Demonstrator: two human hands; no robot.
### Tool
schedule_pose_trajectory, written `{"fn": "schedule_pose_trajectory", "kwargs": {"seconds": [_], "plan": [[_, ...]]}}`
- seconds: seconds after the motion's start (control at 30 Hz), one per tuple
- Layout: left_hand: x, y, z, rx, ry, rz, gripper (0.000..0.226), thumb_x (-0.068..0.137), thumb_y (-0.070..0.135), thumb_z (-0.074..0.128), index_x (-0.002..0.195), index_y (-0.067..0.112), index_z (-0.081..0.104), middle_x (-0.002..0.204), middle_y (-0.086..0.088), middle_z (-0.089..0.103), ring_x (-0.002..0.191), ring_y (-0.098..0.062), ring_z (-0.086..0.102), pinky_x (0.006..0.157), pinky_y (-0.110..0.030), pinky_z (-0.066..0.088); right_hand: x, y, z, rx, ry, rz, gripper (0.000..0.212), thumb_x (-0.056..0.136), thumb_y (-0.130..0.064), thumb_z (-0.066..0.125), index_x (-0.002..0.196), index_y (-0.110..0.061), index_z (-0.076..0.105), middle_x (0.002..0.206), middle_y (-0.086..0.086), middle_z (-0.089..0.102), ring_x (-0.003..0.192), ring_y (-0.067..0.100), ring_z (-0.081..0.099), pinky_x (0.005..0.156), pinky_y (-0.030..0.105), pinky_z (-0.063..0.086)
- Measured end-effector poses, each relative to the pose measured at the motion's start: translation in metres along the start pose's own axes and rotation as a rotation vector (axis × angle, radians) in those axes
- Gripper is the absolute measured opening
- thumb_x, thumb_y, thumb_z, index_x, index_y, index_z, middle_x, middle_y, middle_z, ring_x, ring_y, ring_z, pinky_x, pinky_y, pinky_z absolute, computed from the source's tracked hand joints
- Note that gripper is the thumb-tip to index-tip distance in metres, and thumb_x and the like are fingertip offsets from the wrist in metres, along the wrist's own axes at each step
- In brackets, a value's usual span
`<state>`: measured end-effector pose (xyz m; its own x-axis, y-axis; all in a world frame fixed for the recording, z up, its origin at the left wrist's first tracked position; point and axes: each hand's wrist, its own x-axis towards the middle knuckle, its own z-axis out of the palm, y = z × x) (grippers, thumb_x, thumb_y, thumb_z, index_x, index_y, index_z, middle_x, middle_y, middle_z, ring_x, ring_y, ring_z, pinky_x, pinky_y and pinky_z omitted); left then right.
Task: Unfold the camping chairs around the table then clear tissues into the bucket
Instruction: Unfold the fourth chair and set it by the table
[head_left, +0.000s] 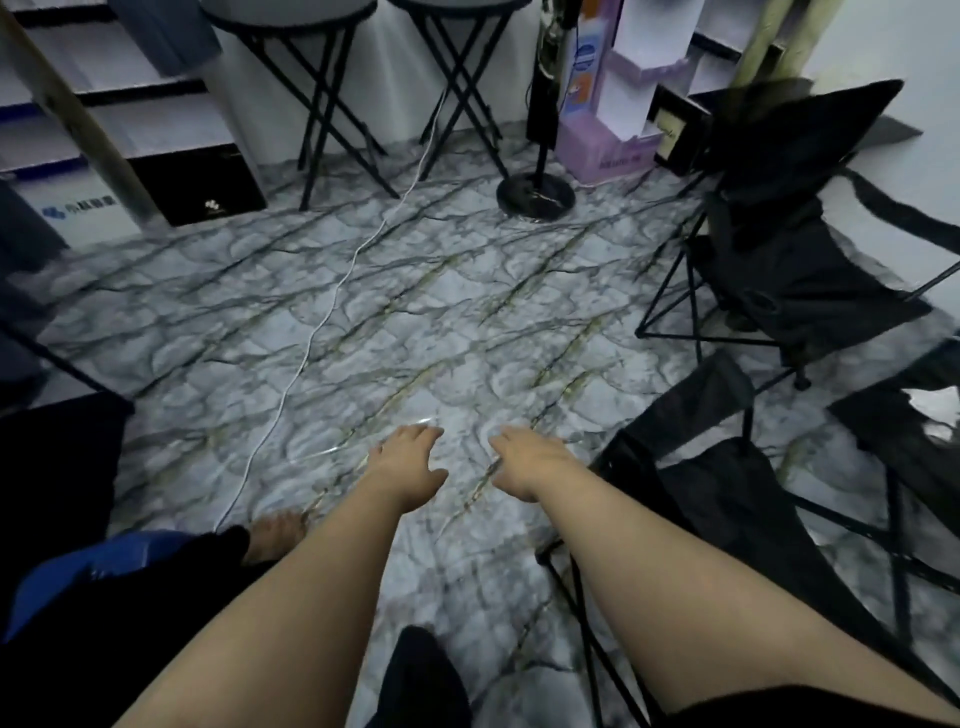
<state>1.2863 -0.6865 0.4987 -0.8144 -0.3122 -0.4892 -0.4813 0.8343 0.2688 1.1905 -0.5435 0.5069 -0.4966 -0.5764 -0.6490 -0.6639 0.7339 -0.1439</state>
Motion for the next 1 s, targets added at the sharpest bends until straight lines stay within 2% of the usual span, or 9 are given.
{"fn": "schedule_pose_trajectory", "kwargs": {"seconds": [0.07, 0.2, 0.3, 0.5, 0.63, 0.8, 1.0], "plan": [[0.038, -0.016, -0.031, 0.026, 0.008, 0.039, 0.063, 0.091, 0.039, 0.051, 0.146, 0.023, 0.024, 0.156, -0.004, 0.021, 0.142, -0.024, 0.021, 0.115, -0.045, 0.024, 0.031, -0.006, -0.028, 0.054, 0.006, 0.038, 0.06, 0.096, -0.037, 0.043, 0.149, -0.02, 0.018, 0.159, 0.002, 0.014, 0.144, 0.025, 0.019, 0.114, 0.046, 0.026], [0.111, -0.029, -0.081, 0.082, 0.007, 0.084, 0.064, 0.091, 0.04, 0.049, 0.146, 0.023, 0.021, 0.157, -0.002, 0.018, 0.145, -0.024, 0.013, 0.116, -0.049, 0.02, 0.085, -0.002, -0.078, 0.178, 0.023, 0.121, 0.064, 0.097, -0.041, 0.041, 0.151, -0.023, 0.009, 0.161, -0.003, 0.001, 0.147, 0.022, 0.007, 0.117, 0.044, 0.018], [0.168, -0.02, -0.107, 0.155, -0.043, 0.149, 0.066, 0.092, 0.042, 0.047, 0.147, 0.025, 0.016, 0.157, -0.002, 0.015, 0.146, -0.024, 0.01, 0.117, -0.049, 0.017, 0.12, 0.02, -0.115, 0.215, 0.037, 0.181, 0.066, 0.097, -0.043, 0.04, 0.151, -0.023, 0.008, 0.161, -0.002, 0.0, 0.147, 0.023, 0.007, 0.118, 0.045, 0.018], [0.305, 0.033, -0.171, 0.24, -0.047, 0.253, 0.065, 0.092, 0.043, 0.046, 0.147, 0.025, 0.016, 0.158, 0.0, 0.014, 0.146, -0.023, 0.008, 0.117, -0.051, 0.012, 0.201, 0.102, -0.189, 0.314, 0.075, 0.359, 0.065, 0.098, -0.043, 0.037, 0.151, -0.024, 0.006, 0.161, -0.003, -0.002, 0.148, 0.021, 0.004, 0.118, 0.046, 0.018], [0.394, 0.079, -0.222, 0.301, -0.042, 0.297, 0.067, 0.092, 0.047, 0.043, 0.147, 0.024, 0.015, 0.158, -0.001, 0.012, 0.146, -0.025, 0.007, 0.117, -0.051, 0.014, 0.248, 0.159, -0.252, 0.376, 0.104, 0.446, 0.058, 0.097, -0.045, 0.034, 0.149, -0.023, 0.019, 0.16, -0.002, 0.008, 0.146, 0.023, 0.012, 0.115, 0.047, 0.021], [0.493, 0.135, -0.276, 0.289, -0.068, 0.39, 0.066, 0.093, 0.045, 0.044, 0.148, 0.024, 0.014, 0.159, 0.0, 0.01, 0.146, -0.024, 0.005, 0.117, -0.052, 0.011, 0.296, 0.221, -0.324, 0.426, 0.125, 0.505, 0.062, 0.097, -0.043, 0.037, 0.15, -0.023, 0.013, 0.16, -0.001, 0.007, 0.146, 0.024, 0.01, 0.117, 0.044, 0.021], [0.619, 0.188, -0.329, 0.32, -0.084, 0.512, 0.065, 0.092, 0.044, 0.044, 0.148, 0.024, 0.016, 0.158, 0.001, 0.013, 0.145, -0.023, 0.01, 0.117, -0.049, 0.015, 0.368, 0.289, -0.396, 0.517, 0.152, 0.602, 0.063, 0.097, -0.045, 0.036, 0.151, -0.023, 0.011, 0.161, -0.001, 0.003, 0.147, 0.024, 0.008, 0.115, 0.047, 0.018]]}}
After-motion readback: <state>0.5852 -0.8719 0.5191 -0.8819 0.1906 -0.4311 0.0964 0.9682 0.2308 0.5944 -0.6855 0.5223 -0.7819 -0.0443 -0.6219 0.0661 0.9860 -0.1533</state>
